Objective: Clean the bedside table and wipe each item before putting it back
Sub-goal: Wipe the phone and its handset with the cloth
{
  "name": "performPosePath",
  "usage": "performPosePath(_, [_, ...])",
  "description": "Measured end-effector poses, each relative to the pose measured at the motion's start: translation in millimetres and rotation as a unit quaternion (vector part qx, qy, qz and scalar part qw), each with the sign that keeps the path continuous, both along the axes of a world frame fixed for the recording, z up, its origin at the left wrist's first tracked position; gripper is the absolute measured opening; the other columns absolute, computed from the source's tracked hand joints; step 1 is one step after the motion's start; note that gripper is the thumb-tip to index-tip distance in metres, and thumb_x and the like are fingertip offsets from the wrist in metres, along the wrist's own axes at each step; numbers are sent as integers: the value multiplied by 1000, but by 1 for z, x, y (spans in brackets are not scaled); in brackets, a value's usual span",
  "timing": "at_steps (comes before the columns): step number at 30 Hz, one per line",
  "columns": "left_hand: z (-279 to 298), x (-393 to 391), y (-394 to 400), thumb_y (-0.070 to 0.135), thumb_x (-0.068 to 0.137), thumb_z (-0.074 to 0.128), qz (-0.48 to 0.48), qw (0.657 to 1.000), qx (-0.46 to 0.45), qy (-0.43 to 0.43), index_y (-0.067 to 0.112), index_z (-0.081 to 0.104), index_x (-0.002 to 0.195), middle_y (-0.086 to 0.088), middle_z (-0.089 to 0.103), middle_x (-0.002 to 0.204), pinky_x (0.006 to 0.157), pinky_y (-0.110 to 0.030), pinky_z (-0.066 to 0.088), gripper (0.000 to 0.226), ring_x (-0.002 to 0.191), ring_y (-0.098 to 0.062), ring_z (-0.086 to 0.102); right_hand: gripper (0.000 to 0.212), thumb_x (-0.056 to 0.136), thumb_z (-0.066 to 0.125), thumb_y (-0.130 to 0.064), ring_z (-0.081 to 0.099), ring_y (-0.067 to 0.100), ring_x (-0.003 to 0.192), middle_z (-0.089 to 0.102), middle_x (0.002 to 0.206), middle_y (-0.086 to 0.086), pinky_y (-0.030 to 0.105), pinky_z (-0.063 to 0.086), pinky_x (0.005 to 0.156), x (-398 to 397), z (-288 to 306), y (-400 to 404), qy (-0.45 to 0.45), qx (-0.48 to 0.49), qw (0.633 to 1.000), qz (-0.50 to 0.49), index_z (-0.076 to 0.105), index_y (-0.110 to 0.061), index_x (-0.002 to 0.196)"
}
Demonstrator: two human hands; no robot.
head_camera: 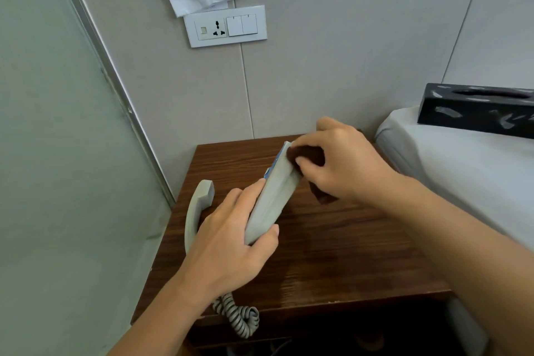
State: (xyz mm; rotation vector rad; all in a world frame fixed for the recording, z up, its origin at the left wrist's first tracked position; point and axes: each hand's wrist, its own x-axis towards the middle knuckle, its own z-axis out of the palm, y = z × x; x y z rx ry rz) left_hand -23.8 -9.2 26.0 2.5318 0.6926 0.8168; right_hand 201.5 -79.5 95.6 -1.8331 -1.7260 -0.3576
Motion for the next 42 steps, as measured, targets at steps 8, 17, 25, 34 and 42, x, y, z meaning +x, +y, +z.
performPosePath(8, [-4,-3,1,42,94,67,-9,1000,-6,-1,38,36,155,23,49,112,75,-18,50,69,103,-2,55,26,91,68,-36,53,11,82,49,89,-10,31,49,69,-27,0,-19,-12,-18,994,107,75,-32,116])
performPosePath(17, [-7,-3,-5,48,90,62,-25,1000,-2,1,42,40,149,22,49,108,74,-23,52,63,99,-4,57,23,91,64,-36,57,9,80,56,88,-12,27,50,68,-45,9,-35,-26,-87,986,141,76,-33,111])
performPosePath(25, [-7,2,-4,55,91,55,-5,1000,25,13,35,28,160,26,42,110,68,-16,45,76,103,2,51,24,90,64,-36,67,21,88,60,88,-12,35,55,75,-5,13,-6,-13,-40,999,6,79,-29,109])
performPosePath(34, [-9,-4,0,49,92,59,-19,1000,8,6,34,32,160,27,44,115,73,-13,47,74,104,2,52,26,88,61,-41,66,14,86,69,92,-12,39,57,78,-15,5,-17,26,-16,998,61,78,-31,106])
performPosePath(42, [-11,-2,-1,57,91,54,-10,999,31,3,38,27,161,29,42,116,69,-12,45,78,111,7,45,15,90,69,-28,63,-5,71,68,85,-16,25,56,71,5,7,-12,63,-34,997,18,80,-26,100])
